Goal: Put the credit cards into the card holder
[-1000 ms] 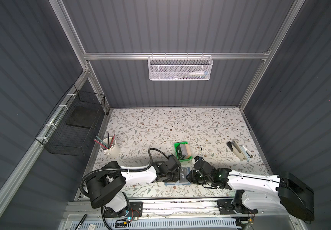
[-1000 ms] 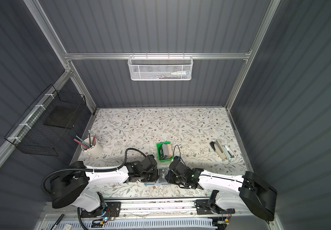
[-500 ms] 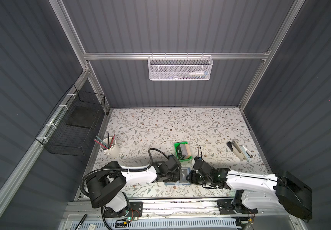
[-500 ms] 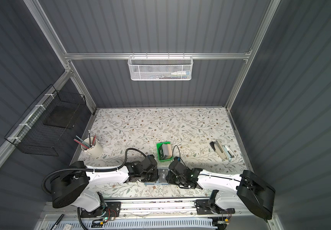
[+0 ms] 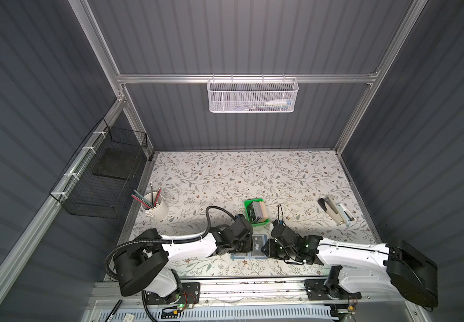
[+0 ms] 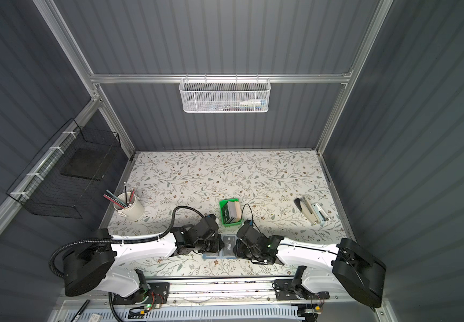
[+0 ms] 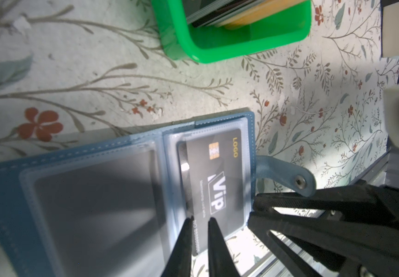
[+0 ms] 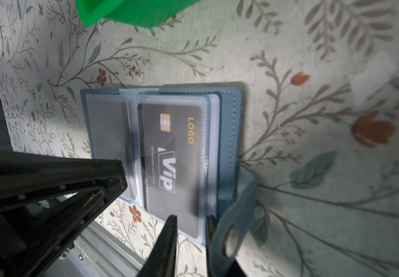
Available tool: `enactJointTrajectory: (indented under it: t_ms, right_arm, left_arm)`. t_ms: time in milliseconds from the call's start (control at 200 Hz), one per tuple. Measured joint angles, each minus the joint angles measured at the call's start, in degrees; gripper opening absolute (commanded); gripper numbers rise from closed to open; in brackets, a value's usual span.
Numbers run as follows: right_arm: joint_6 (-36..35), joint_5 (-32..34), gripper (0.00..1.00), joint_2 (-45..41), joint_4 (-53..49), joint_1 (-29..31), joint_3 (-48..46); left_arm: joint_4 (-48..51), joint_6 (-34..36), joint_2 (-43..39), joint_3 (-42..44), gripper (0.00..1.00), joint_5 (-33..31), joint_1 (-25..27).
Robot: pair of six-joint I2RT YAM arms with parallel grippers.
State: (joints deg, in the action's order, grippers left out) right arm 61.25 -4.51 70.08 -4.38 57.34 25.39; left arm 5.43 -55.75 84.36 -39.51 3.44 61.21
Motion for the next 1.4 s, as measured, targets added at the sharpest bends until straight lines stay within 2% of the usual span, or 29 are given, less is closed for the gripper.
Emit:
enactJointTrajectory:
  t_ms: [255,1011,1401]
  right_arm:
    - [-0.2,0.0,0.24,0.0,0.0,0.0,0.0]
    - [-0.2,0.0,0.25,-0.1,0.1,0.0,0.0]
    - [-0.2,0.0,0.25,0.0,0.5,0.0,0.0]
  left_arm:
    - [-1.7,-0.2,2.6,0.0,0.12,0.6,0.0]
    - [-2.9,-1.1,3.4,0.8,0.12,0.6,0.0]
    - [-3.3,-1.9,4.0,0.9,0.07,0.6,0.0]
